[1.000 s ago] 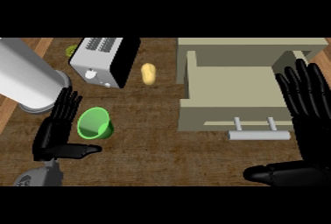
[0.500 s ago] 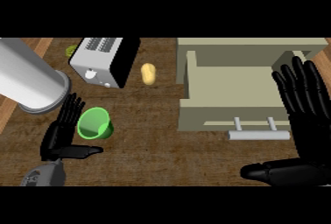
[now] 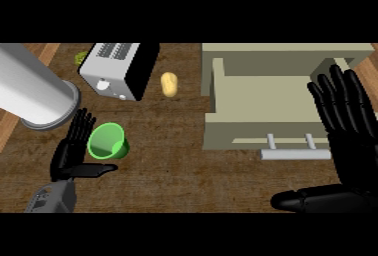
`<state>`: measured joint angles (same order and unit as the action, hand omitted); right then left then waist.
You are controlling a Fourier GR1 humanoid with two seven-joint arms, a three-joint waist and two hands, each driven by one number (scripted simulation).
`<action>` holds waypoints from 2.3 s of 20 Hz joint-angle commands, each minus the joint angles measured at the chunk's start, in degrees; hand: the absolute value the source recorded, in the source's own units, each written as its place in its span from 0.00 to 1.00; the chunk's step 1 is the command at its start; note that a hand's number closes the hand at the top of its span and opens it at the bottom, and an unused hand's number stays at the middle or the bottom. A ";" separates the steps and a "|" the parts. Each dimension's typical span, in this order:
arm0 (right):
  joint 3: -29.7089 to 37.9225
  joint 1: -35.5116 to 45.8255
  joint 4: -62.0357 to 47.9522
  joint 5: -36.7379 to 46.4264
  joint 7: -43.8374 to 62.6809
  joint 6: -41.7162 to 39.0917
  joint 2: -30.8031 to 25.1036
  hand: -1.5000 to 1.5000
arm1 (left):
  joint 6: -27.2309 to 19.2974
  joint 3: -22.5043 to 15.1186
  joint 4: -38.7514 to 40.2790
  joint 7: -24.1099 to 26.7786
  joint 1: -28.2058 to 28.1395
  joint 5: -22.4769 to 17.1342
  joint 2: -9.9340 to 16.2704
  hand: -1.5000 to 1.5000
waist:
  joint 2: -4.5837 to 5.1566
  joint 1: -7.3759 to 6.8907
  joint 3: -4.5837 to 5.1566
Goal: Pick up the cup, place it into the drawer and close the drawer
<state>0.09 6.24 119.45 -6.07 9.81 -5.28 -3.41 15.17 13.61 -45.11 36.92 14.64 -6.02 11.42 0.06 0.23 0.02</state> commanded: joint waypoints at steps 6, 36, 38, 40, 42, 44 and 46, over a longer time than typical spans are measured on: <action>-0.06 1.71 0.47 -0.52 2.32 0.32 -0.05 0.00 | 1.50 -0.11 15.40 10.04 3.45 2.68 1.67 0.00 | 0.02 0.07 0.02; 3.31 -0.10 1.97 -4.14 3.19 -1.79 -2.12 0.00 | 17.62 1.69 29.83 16.13 13.96 -0.58 1.82 1.00 | 0.21 0.69 0.10; 3.82 1.67 0.20 -4.88 2.76 -2.35 -2.49 0.00 | 16.95 1.20 30.95 19.32 12.40 0.04 -0.50 1.00 | 0.52 1.03 0.18; 0.69 -3.90 5.47 -3.44 2.71 -1.83 -0.51 0.00 | 18.29 1.06 28.84 20.15 11.71 -0.31 0.09 1.00 | 0.12 0.99 0.12; 2.89 -2.04 3.84 -3.24 2.45 -1.70 -1.83 0.00 | 14.69 0.24 27.21 20.57 13.30 0.31 -2.43 1.00 | 0.13 0.82 0.09; 2.47 -1.53 0.21 -2.38 -0.22 -2.55 -1.55 0.00 | 11.48 0.13 27.46 22.11 13.60 0.95 -2.43 1.00 | 0.27 0.67 0.08; 3.88 -0.23 2.63 -4.23 3.14 -2.11 -2.60 0.00 | 10.45 2.34 26.26 22.71 11.21 -1.26 -0.26 1.00 | 0.12 0.32 0.06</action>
<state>2.53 5.38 121.17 -8.78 11.39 -7.08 -4.95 23.03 14.69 -18.19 52.34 27.83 -6.20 10.66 0.24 0.75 0.10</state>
